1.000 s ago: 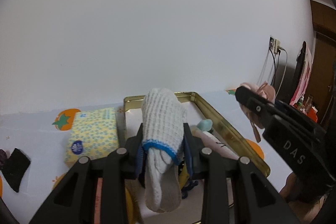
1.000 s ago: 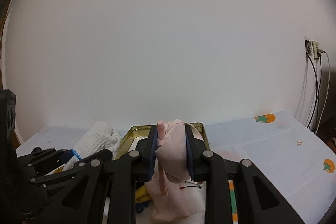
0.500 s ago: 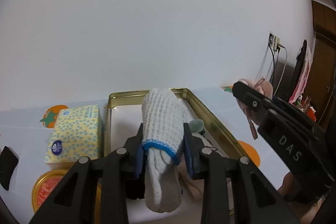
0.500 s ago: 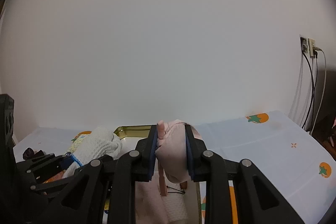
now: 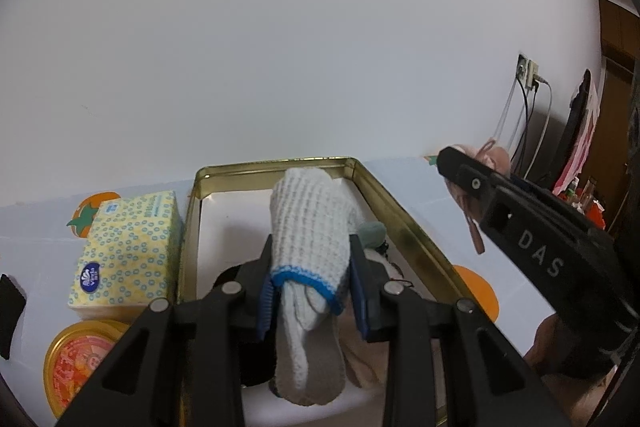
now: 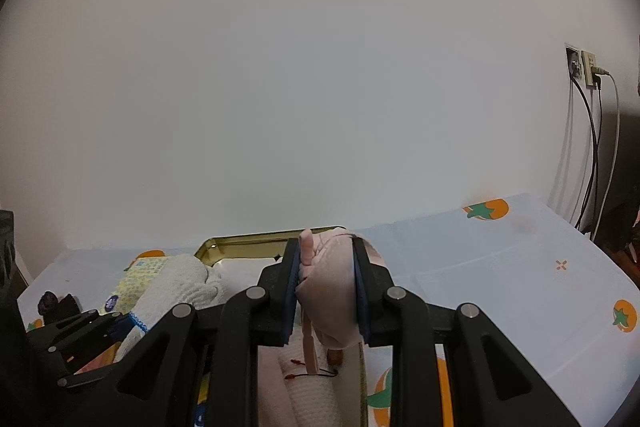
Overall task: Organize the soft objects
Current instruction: 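Carry the pink bundle with the right gripper while the left carries the white glove over the tray, then open the right gripper to drop the pink bundle while the left releases the white glove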
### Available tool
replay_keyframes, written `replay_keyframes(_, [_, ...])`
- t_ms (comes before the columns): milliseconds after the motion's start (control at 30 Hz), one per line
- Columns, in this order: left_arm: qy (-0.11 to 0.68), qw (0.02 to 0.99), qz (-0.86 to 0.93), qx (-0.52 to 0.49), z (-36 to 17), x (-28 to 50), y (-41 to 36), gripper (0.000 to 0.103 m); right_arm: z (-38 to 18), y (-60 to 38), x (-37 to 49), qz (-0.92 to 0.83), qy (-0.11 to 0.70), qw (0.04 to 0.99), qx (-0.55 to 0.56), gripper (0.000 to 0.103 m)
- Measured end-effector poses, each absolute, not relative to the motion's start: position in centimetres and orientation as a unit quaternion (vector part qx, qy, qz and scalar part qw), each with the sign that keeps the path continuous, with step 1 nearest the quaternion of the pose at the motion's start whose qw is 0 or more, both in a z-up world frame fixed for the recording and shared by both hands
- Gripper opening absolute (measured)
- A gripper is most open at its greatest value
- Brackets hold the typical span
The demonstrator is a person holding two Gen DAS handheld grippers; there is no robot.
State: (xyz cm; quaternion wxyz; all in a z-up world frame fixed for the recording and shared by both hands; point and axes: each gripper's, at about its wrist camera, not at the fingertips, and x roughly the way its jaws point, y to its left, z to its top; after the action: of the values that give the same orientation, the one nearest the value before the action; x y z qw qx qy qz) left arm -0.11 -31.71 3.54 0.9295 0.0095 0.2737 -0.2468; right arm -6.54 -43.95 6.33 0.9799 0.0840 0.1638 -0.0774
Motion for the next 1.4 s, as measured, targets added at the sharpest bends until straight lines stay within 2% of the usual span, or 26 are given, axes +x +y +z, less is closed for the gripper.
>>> replay_keyframes(567, [0.312, 0.922, -0.228, 0.03, 2.2, 1.0, -33.0, 0.03, 6.9, -43.1, -3.5, -0.088, 0.232, 0.966, 0.076, 0.027])
replay_keyframes(1033, [0.303, 0.926, -0.218, 0.048, 1.6, 0.6, -33.3, 0.032, 6.6, -43.3, -2.5, -0.063, 0.262, 0.96, 0.077, 0.028])
replay_keyframes(1100, [0.286, 0.931, -0.223, 0.051, 1.8, 0.0, -33.1, 0.04, 6.4, -43.2, -2.3, -0.05, 0.272, 0.958, 0.077, 0.032])
replay_keyframes(1133, [0.28, 0.932, -0.224, 0.051, 1.8, -0.3, -33.0, 0.044, 6.2, -43.1, -2.2, -0.045, 0.276, 0.957, 0.077, 0.04])
replay_keyframes(1167, [0.268, 0.937, -0.219, 0.052, 2.0, -0.8, -32.8, 0.059, 6.2, -43.1, -2.3, -0.041, 0.279, 0.956, 0.076, 0.046])
replay_keyframes(1200, [0.256, 0.941, -0.212, 0.055, 2.2, -1.2, -32.6, 0.081, 6.2, -42.9, -2.4, -0.037, 0.278, 0.957, 0.075, 0.061])
replay_keyframes(1233, [0.242, 0.947, -0.202, 0.057, 2.5, -1.8, -32.4, 0.09, 6.1, -42.7, -2.4, -0.035, 0.275, 0.958, 0.074, 0.075])
replay_keyframes(1267, [0.229, 0.952, -0.195, 0.057, 2.8, -2.2, -32.2, 0.1, 6.3, -42.5, -2.8, -0.035, 0.262, 0.962, 0.069, 0.08])
replay_keyframes(1300, [0.22, 0.955, -0.188, 0.059, 2.9, -2.6, -32.0, 0.101, 6.4, -42.3, -3.0, -0.036, 0.253, 0.965, 0.065, 0.084])
replay_keyframes(1400, [0.196, 0.96, -0.193, 0.055, 3.1, -3.6, -31.4, 0.102, 6.8, -41.9, -3.6, -0.037, 0.233, 0.97, 0.057, 0.085])
